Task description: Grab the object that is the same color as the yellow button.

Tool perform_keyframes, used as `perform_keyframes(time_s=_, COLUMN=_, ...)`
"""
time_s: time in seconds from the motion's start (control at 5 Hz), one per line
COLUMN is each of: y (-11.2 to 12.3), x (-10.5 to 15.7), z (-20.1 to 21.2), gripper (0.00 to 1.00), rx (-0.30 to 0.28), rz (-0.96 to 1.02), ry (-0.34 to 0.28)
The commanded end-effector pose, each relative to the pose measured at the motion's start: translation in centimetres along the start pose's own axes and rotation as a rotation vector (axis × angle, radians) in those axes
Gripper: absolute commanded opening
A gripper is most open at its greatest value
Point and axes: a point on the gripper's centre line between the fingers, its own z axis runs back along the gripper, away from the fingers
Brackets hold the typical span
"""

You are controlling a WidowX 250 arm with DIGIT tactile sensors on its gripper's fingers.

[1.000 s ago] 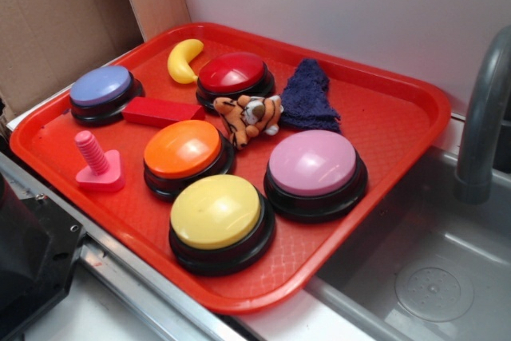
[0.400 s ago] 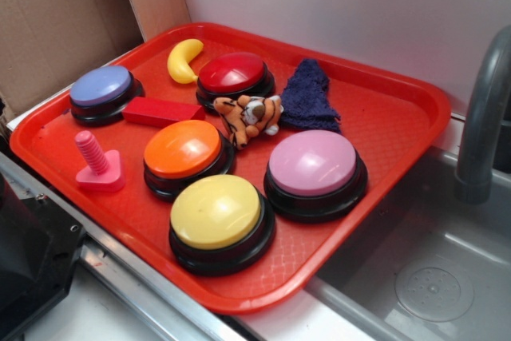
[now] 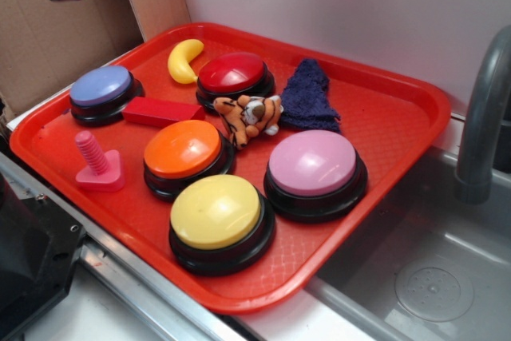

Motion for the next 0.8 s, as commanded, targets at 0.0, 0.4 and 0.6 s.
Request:
perform_keyframes(time_s=0.0, y=1.2, x=5.6, z=-4.0, gripper=1.0, rx=-0.015, rz=0.093, ry=-0.078)
perform_keyframes(time_s=0.4, y=1.3, x=8.5, z=-9.0, gripper=1.0, rx=0.014, rz=0.145, ry=-0.115)
perform_keyframes(time_s=0.6, y=1.9, x=9.1, z=-10.5, gripper=1.0, rx=0.039, rz=0.154, ry=-0.107)
